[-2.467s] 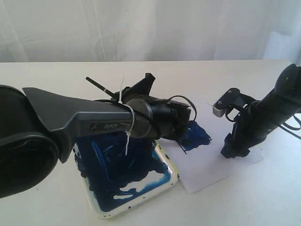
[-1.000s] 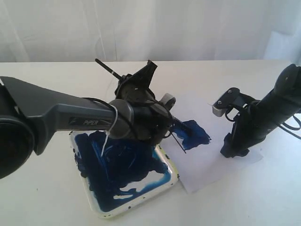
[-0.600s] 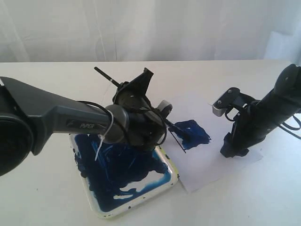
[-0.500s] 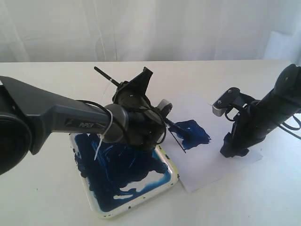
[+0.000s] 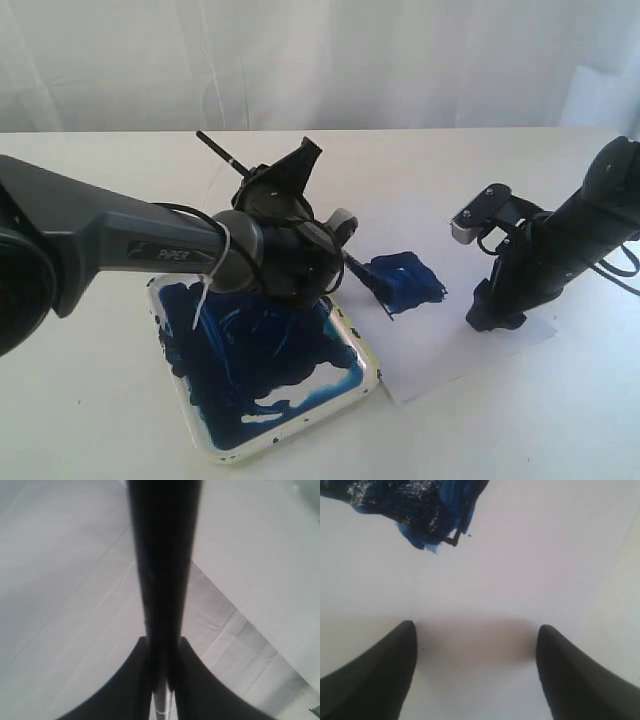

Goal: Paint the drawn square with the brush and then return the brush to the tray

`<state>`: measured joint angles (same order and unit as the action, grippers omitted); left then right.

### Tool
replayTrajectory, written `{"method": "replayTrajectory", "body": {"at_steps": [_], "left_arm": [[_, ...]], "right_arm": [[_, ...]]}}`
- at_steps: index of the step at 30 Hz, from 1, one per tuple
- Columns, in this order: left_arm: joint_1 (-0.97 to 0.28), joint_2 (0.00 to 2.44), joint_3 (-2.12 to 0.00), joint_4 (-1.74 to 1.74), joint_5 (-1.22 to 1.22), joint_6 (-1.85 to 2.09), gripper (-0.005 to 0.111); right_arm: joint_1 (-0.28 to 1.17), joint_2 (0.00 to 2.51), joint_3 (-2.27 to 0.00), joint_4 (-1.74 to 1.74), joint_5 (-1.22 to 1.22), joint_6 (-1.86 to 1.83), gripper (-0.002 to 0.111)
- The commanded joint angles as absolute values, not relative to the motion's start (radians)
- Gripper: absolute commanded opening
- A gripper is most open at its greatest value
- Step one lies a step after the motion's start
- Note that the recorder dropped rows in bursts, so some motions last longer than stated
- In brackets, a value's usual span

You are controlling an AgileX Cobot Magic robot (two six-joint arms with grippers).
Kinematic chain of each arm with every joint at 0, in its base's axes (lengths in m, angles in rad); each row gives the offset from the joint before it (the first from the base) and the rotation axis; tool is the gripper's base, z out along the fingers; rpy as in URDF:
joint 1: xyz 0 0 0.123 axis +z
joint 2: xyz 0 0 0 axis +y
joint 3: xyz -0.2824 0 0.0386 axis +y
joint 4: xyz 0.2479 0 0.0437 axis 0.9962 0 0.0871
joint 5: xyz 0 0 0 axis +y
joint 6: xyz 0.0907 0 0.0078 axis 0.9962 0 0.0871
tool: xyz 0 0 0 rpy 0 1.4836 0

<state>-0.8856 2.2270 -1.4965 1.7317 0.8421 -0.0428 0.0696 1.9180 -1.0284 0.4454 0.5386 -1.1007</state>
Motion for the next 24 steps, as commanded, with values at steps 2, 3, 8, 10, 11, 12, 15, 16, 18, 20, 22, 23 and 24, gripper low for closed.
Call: {"method": "replayTrajectory", "body": {"at_steps": [2, 3, 8, 10, 11, 12, 15, 16, 18, 20, 22, 23, 24], "left_arm": [[-0.885, 2.213, -1.489, 1.744, 0.82, -0.022, 0.0], [-0.885, 2.213, -1.489, 1.744, 0.815, -0.019, 0.0], [-0.883, 2.213, -1.489, 1.744, 0.772, -0.019, 0.0], [-0.872, 2.213, -1.489, 1.744, 0.774, -0.018, 0.0], [-0.861, 2.213, -1.489, 1.744, 0.772, 0.0, 0.0], [-0.852, 2.213, -1.489, 1.744, 0.772, 0.009, 0.0], [-0.834, 2.222, -1.489, 1.744, 0.779, 0.006, 0.0], [-0.834, 2.222, -1.489, 1.744, 0.768, -0.052, 0.0], [-0.834, 2.222, -1.499, 1.744, 0.767, -0.107, 0.0], [-0.834, 2.222, -1.506, 1.744, 0.764, -0.112, 0.0], [-0.834, 2.222, -1.515, 1.744, 0.752, -0.105, 0.0], [-0.834, 2.222, -1.519, 1.744, 0.746, -0.086, 0.0], [-0.834, 2.222, -1.519, 1.744, 0.737, -0.074, 0.0]], "right_arm": [[0.069, 1.947, -1.023, 0.421, 0.517, -1.101, 0.063], [0.069, 1.947, -1.023, 0.421, 0.519, -1.101, 0.063], [0.069, 1.947, -1.023, 0.421, 0.519, -1.101, 0.063], [0.069, 1.947, -1.023, 0.421, 0.519, -1.101, 0.063], [0.069, 1.947, -1.023, 0.421, 0.517, -1.101, 0.063], [0.069, 1.947, -1.023, 0.421, 0.517, -1.097, 0.063], [0.069, 1.947, -1.023, 0.421, 0.517, -1.097, 0.063], [0.069, 1.947, -1.023, 0.421, 0.517, -1.097, 0.063], [0.069, 1.947, -1.023, 0.421, 0.517, -1.097, 0.063], [0.069, 1.947, -1.023, 0.421, 0.517, -1.097, 0.063], [0.069, 1.947, -1.023, 0.421, 0.517, -1.097, 0.063], [0.069, 1.947, -1.023, 0.421, 0.517, -1.095, 0.063], [0.069, 1.947, -1.023, 0.421, 0.517, -1.095, 0.063]]}}
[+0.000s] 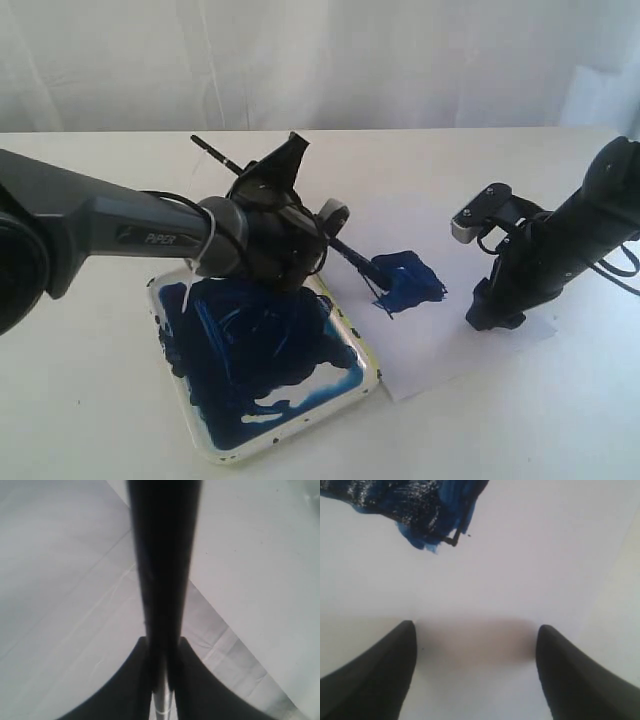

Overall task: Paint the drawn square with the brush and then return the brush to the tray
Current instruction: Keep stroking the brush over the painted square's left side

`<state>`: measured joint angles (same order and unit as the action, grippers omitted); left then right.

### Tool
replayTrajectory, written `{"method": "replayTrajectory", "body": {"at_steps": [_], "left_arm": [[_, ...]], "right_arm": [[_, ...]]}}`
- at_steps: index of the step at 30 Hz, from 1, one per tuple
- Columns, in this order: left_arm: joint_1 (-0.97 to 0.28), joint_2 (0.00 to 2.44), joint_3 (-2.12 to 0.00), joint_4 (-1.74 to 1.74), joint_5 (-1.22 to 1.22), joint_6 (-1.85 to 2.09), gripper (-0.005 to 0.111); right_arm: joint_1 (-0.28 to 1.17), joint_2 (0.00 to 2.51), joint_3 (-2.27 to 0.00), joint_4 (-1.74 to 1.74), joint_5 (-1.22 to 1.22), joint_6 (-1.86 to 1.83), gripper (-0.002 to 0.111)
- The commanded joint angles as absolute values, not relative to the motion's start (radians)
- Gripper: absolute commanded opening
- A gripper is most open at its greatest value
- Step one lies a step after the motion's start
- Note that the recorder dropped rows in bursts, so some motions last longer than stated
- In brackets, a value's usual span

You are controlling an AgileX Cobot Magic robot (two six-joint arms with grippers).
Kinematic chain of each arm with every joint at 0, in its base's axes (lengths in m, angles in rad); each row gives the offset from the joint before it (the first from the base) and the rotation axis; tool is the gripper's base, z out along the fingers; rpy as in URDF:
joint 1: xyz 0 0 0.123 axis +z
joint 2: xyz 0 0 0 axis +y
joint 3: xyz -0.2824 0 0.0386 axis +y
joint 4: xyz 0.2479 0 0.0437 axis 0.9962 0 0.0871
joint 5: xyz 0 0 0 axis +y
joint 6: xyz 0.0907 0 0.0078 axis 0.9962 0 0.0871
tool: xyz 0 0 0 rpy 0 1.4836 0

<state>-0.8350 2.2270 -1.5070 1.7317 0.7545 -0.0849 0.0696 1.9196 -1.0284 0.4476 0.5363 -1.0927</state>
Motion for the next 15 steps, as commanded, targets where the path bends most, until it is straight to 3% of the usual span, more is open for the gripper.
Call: {"method": "replayTrajectory", "body": {"at_steps": [1, 15], "left_arm": [[-0.835, 2.222, -1.519, 1.744, 0.724, -0.06, 0.0], [-0.828, 2.24, -1.526, 1.744, 0.67, -0.01, 0.0]], "right_arm": [[0.069, 1.947, -1.023, 0.421, 0.517, -1.095, 0.063], [0.069, 1.947, -1.023, 0.421, 0.523, -1.095, 0.063]]}}
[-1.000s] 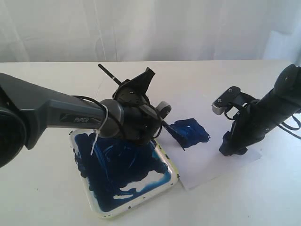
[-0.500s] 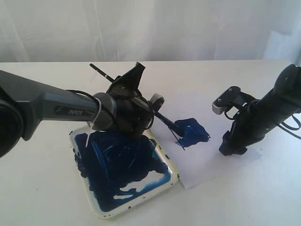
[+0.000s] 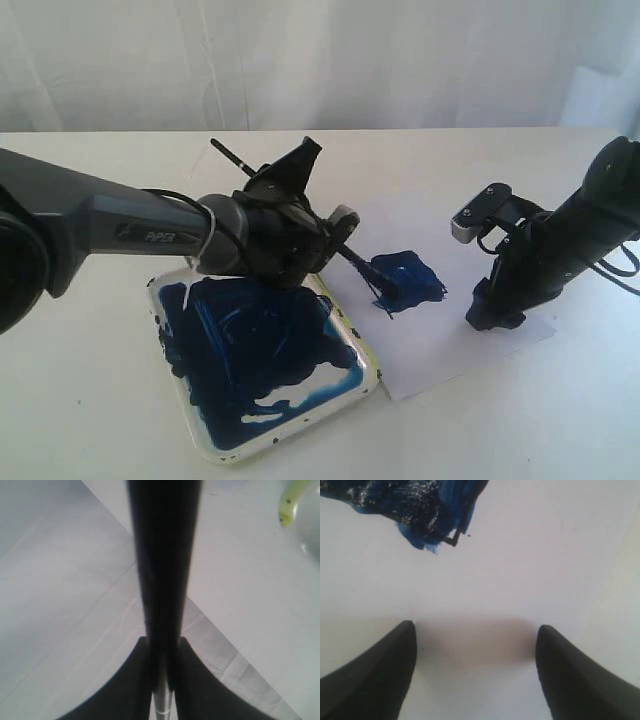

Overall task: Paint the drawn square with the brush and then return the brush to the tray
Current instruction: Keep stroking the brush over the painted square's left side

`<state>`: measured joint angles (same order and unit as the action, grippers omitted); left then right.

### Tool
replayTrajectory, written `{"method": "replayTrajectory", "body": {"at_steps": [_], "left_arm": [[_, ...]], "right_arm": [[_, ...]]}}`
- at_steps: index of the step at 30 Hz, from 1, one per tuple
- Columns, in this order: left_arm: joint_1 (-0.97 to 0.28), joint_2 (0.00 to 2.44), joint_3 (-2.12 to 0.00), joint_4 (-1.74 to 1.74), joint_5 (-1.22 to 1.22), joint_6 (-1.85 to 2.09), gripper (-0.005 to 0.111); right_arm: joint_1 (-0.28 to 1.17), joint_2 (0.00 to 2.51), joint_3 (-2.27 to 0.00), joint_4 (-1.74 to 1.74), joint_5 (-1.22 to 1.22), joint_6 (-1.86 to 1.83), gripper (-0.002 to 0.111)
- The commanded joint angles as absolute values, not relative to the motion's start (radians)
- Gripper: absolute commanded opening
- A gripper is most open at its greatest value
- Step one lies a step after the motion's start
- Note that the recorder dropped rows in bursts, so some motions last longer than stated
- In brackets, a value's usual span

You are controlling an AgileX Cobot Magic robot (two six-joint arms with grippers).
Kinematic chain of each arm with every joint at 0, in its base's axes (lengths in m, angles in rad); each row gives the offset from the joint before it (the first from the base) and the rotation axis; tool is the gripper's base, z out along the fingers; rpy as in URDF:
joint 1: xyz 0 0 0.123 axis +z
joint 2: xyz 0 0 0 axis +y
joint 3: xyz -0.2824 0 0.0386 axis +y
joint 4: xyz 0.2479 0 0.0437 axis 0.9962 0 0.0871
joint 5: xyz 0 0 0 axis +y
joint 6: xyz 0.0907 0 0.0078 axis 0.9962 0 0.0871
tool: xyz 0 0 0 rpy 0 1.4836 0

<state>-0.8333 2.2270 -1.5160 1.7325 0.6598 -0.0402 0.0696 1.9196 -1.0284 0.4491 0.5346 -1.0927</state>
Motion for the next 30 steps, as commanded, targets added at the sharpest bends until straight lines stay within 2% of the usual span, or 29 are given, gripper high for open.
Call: {"method": "replayTrajectory", "body": {"at_steps": [1, 12, 30], "left_arm": [[-0.828, 2.259, -1.543, 1.744, 0.691, 0.0, 0.0], [-0.828, 2.324, -1.615, 1.744, 0.826, 0.116, 0.0], [-0.828, 2.329, -1.666, 1.744, 0.815, 0.055, 0.0]], "right_arm": [[0.069, 1.947, -1.023, 0.421, 0.526, -1.095, 0.063], [0.069, 1.947, -1.023, 0.421, 0.524, -1.095, 0.063], [0.069, 1.947, -1.023, 0.421, 0.526, -1.095, 0.063]]}}
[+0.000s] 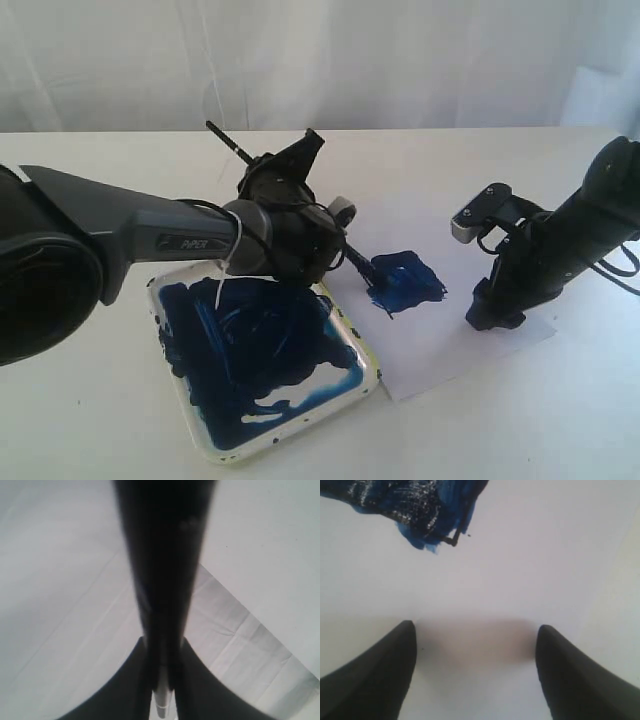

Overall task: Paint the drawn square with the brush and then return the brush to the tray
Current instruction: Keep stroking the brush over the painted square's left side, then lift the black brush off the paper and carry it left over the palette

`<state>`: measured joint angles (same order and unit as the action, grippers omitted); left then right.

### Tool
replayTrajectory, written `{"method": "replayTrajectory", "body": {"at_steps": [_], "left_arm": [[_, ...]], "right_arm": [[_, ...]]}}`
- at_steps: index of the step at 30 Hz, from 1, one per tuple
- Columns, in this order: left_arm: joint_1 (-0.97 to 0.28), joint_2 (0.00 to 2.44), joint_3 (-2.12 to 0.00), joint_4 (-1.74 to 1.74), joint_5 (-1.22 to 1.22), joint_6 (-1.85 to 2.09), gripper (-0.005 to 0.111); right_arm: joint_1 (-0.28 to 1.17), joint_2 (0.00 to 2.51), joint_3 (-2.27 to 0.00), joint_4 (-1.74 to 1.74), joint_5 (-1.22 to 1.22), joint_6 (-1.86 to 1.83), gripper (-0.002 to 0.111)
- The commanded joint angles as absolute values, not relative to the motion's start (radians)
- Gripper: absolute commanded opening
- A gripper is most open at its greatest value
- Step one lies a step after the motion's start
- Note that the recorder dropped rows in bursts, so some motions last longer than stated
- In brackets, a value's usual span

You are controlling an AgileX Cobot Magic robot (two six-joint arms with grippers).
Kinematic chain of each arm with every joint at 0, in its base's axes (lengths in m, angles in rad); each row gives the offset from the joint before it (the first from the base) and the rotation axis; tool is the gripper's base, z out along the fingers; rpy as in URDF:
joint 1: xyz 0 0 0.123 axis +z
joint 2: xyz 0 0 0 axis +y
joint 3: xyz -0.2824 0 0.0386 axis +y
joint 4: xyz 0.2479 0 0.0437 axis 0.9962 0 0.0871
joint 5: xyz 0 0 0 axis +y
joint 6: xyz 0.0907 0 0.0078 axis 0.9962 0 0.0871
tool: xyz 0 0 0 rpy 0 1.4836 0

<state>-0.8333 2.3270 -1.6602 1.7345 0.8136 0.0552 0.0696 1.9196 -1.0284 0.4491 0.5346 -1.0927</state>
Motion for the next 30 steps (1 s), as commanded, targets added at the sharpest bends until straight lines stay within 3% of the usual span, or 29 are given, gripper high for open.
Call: {"method": "replayTrajectory", "body": {"at_steps": [1, 30], "left_arm": [[-0.826, 2.329, -1.666, 1.744, 0.813, 0.055, 0.0], [-0.828, 2.349, -1.666, 1.744, 0.804, 0.021, 0.0]], "right_arm": [[0.069, 1.947, -1.023, 0.421, 0.526, -1.095, 0.063], [0.069, 1.947, -1.023, 0.421, 0.525, -1.092, 0.063]]}}
